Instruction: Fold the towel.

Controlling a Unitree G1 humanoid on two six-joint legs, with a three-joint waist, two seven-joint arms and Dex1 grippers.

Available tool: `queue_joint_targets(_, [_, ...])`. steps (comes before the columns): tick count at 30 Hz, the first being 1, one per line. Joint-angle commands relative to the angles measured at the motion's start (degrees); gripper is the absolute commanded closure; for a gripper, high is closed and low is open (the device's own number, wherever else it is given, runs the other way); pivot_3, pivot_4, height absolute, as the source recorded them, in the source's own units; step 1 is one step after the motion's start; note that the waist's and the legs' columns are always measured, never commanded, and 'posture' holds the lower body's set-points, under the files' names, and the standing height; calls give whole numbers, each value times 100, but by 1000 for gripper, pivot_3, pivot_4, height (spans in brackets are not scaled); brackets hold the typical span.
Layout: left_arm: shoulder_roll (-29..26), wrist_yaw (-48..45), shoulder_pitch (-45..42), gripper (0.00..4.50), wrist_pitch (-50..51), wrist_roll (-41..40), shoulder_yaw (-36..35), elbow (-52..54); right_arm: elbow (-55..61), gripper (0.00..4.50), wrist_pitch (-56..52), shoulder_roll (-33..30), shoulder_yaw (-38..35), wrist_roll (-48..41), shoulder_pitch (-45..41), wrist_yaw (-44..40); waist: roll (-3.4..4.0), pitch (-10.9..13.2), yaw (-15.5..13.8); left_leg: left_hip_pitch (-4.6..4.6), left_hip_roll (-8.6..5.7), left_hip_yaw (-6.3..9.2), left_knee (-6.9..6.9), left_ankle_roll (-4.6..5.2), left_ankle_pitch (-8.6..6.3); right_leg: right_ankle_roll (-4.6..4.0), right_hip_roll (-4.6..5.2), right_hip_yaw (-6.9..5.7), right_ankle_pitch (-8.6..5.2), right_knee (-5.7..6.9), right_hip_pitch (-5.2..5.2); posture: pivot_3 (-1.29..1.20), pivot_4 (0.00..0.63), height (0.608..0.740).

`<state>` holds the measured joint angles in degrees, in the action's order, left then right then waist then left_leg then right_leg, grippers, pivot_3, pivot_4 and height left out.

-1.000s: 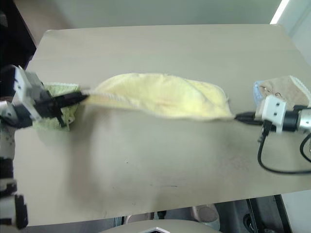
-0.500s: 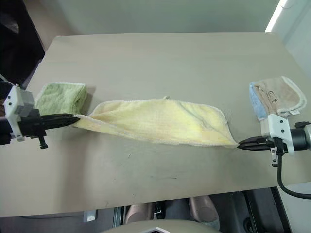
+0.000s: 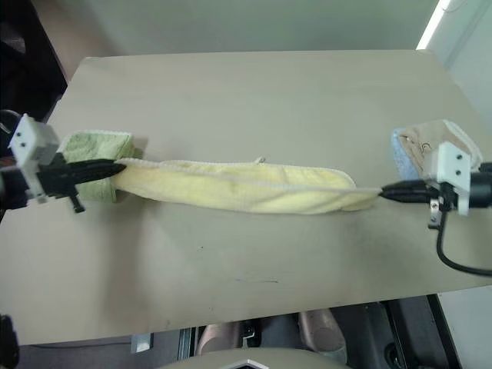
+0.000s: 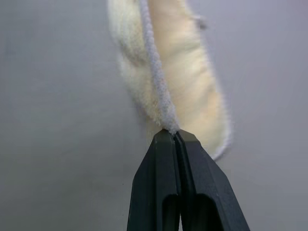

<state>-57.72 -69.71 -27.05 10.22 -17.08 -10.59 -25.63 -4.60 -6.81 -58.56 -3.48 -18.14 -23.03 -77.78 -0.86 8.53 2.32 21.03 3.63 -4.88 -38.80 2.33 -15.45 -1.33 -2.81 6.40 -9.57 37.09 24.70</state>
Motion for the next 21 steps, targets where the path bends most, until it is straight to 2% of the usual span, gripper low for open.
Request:
queue_joint_targets(1, [116, 326, -479, 4500, -685, 551, 274, -647, -926, 4483, 736, 275, 334, 735, -646, 395, 0, 0, 2, 0, 0, 0, 1, 0, 0, 5, 0, 0, 3, 2, 1, 0, 150, 739])
queue_joint_targets(5, [385, 763, -1155, 4500, -1472, 1222, 739, -1638, -2160, 4483, 1416, 691, 791, 1423, -1480, 711, 1, 0, -1, 2, 1, -1, 0, 10, 6, 21, 0, 1, 20, 5, 8, 0, 150, 739])
queue_joint_targets(14, [671, 922, -1868, 4500, -2449, 1975, 1340, -2889, -3890, 4483, 2455, 1228, 1268, 2236, -2384, 1194, 1, 0, 0, 9, 2, -2, 25, 11, 8, 57, 0, -1, 39, -4, 17, 0, 150, 739])
queue_joint_targets(16, [704, 950, -1953, 4019, -2467, 2039, 1380, -3066, -4114, 4500, 2534, 1297, 1306, 2329, -2495, 1287, 1, 0, 2, 10, 2, -2, 34, 10, 9, 62, 0, -1, 37, -4, 20, 0, 150, 739])
queue_joint_targets(18, [747, 999, -2026, 3557, -2505, 2058, 1364, -3199, -4276, 4078, 2567, 1341, 1318, 2415, -2549, 1392, 1, 0, 2, 10, 2, -1, 45, 9, 9, 63, 0, -2, 36, -5, 23, 0, 150, 739])
queue_joint_targets(19, [761, 1013, -2052, 3186, -2518, 2061, 1351, -3244, -4328, 3877, 2576, 1354, 1312, 2436, -2565, 1419, 1, 0, 2, 10, 2, -1, 48, 9, 9, 63, 0, -3, 35, -5, 23, 0, 150, 739])
queue_joint_targets(21, [772, 1071, -2098, 2483, -2556, 2045, 1297, -3318, -4359, 3169, 2644, 1332, 1293, 2484, -2558, 1495, 1, 0, 3, 10, 2, -1, 52, 9, 10, 66, 0, -3, 32, -6, 23, 0, 150, 739])
